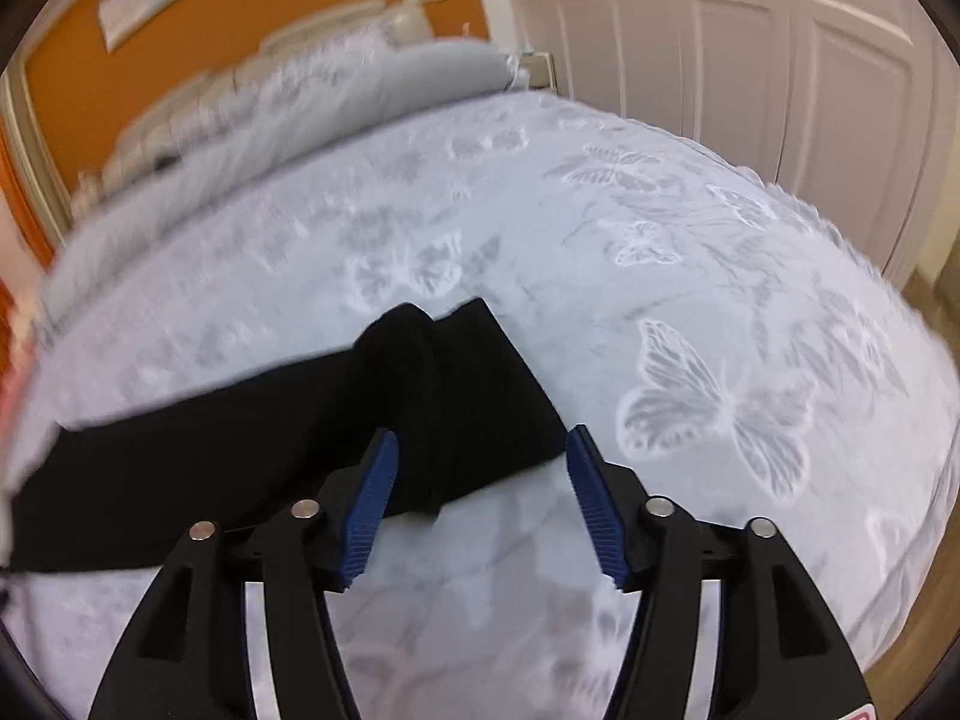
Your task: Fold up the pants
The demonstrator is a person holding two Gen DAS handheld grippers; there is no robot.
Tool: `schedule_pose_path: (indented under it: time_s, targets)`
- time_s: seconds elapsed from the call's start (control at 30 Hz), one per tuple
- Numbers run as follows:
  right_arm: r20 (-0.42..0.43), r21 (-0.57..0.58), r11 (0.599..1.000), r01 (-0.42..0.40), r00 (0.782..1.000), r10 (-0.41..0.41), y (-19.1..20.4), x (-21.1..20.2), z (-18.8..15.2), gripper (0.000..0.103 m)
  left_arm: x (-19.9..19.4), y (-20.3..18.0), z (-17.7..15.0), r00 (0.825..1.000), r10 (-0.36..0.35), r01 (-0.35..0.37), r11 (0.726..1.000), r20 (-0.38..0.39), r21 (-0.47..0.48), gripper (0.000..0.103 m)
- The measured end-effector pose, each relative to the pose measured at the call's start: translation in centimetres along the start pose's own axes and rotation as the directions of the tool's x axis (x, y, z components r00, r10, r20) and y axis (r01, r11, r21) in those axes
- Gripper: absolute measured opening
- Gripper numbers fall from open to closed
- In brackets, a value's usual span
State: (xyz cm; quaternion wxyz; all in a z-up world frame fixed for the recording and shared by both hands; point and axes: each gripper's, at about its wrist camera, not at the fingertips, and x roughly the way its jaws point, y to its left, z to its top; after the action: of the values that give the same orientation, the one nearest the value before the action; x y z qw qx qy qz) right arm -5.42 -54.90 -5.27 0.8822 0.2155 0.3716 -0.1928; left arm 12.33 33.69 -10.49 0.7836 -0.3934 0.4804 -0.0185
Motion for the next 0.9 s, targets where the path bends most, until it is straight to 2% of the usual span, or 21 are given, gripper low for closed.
schedule_pose_path:
  time_s: [0.1, 0.17, 0.23, 0.3, 0.37, 0.4, 0.43, 0.47, 0.5, 0.53, 0.57, 0.6, 0.63, 0.67, 0.73, 0.77, 0.8, 0.87, 0.9]
  targets:
    - [-0.005, 0.075, 0.987, -0.142, 0.99, 0.143, 0.1, -1.6, -0.9, 0.065, -0.9, -0.3, -0.3, 0.998, 0.028, -0.027, 1.0, 0.051, -0.011, 0.023]
    - [-0.059, 0.106, 0.971, -0.213, 0.974, 0.22, 1.3, -0.6, -1.1, 0.065, -2.6, -1.0, -1.3, 0.987, 0.093, -0.095, 0.996, 0.133, 0.005, 0.023]
    - [-0.096, 0.135, 0.959, -0.247, 0.961, 0.261, 2.3, 0.9, -1.0, 0.065, -3.6, -3.1, -2.7, 0.97, 0.146, -0.157, 0.987, 0.193, 0.04, 0.023]
    - [-0.111, 0.18, 0.949, -0.26, 0.953, 0.282, 3.3, 2.9, -0.4, 0.065, -4.1, -6.2, -4.1, 0.967, 0.153, -0.177, 0.979, 0.205, 0.103, 0.023]
    - [-0.127, 0.215, 0.943, -0.255, 0.95, 0.286, 4.1, 4.8, 0.3, 0.065, -4.1, -10.0, -5.9, 0.971, 0.128, -0.166, 0.969, 0.2, 0.184, 0.026]
    - [-0.138, 0.234, 0.942, -0.242, 0.951, 0.278, 4.4, 5.8, 0.6, 0.065, -3.7, -11.5, -6.7, 0.974, 0.118, -0.158, 0.964, 0.191, 0.213, 0.03]
    - [-0.159, 0.251, 0.946, -0.205, 0.955, 0.249, 4.7, 7.3, 1.0, 0.064, -3.3, -13.7, -7.9, 0.98, 0.091, -0.133, 0.961, 0.176, 0.244, 0.042]
    - [-0.179, 0.253, 0.952, -0.17, 0.959, 0.219, 5.1, 8.5, 1.3, 0.059, -3.0, -14.7, -8.6, 0.984, 0.069, -0.11, 0.96, 0.165, 0.258, 0.052]
    - [-0.192, 0.244, 0.961, -0.133, 0.964, 0.183, 5.4, 9.4, 1.5, 0.019, -2.4, -15.9, -9.5, 0.988, 0.048, -0.087, 0.958, 0.15, 0.271, 0.053]
    - [-0.189, 0.216, 0.973, -0.087, 0.973, 0.129, 5.9, 9.8, 1.9, 0.008, -1.6, -17.1, -10.3, 0.991, 0.028, -0.065, 0.957, 0.131, 0.284, 0.053]
    - [-0.135, 0.221, 0.969, -0.112, 0.98, 0.145, 6.1, 9.0, 2.3, 0.008, -0.7, -18.4, -11.2, 0.994, 0.004, -0.036, 0.954, 0.105, 0.297, 0.053]
    - [-0.047, 0.232, 0.955, -0.185, 0.978, 0.201, 6.1, 7.3, 2.7, 0.008, 0.0, -19.2, -11.8, 0.995, -0.012, -0.017, 0.954, 0.094, 0.3, 0.053]
    - [0.059, 0.208, 0.934, -0.292, 0.956, 0.286, 6.4, 4.4, 3.8, 0.007, 0.8, -19.8, -12.2, 0.995, -0.022, -0.006, 0.954, 0.092, 0.301, 0.053]
    - [0.16, 0.158, 0.913, -0.376, 0.922, 0.353, 6.5, 1.1, 4.8, 0.007, 1.7, -20.4, -12.7, 0.995, -0.032, 0.002, 0.954, 0.094, 0.301, 0.053]
    - [0.266, 0.114, 0.892, -0.437, 0.879, 0.397, 5.5, -2.7, 5.3, 0.004, 3.2, -20.6, -13.7, 0.994, -0.047, 0.013, 0.949, 0.099, 0.315, 0.053]
    - [0.269, 0.128, 0.899, -0.418, 0.887, 0.374, 4.5, -2.9, 5.0, 0.004, 4.0, -20.7, -14.3, 0.993, -0.034, -0.005, 0.942, 0.11, 0.335, 0.053]
    - [0.216, 0.174, 0.919, -0.354, 0.924, 0.315, 2.7, -1.2, 4.0, 0.005, 4.1, -20.3, -15.3, 0.993, -0.004, -0.039, 0.932, 0.118, 0.36, 0.053]
    - [0.054, 0.282, 0.921, -0.269, 0.963, 0.265, -0.5, 3.7, 1.5, 0.005, 5.4, -20.4, -15.8, 0.991, 0.064, -0.108, 0.906, 0.12, 0.408, 0.053]
    - [-0.05, 0.324, 0.924, -0.203, 0.972, 0.231, -1.9, 6.3, 0.2, 0.005, 5.5, -20.1, -16.0, 0.99, 0.073, -0.117, 0.901, 0.118, 0.418, 0.053]
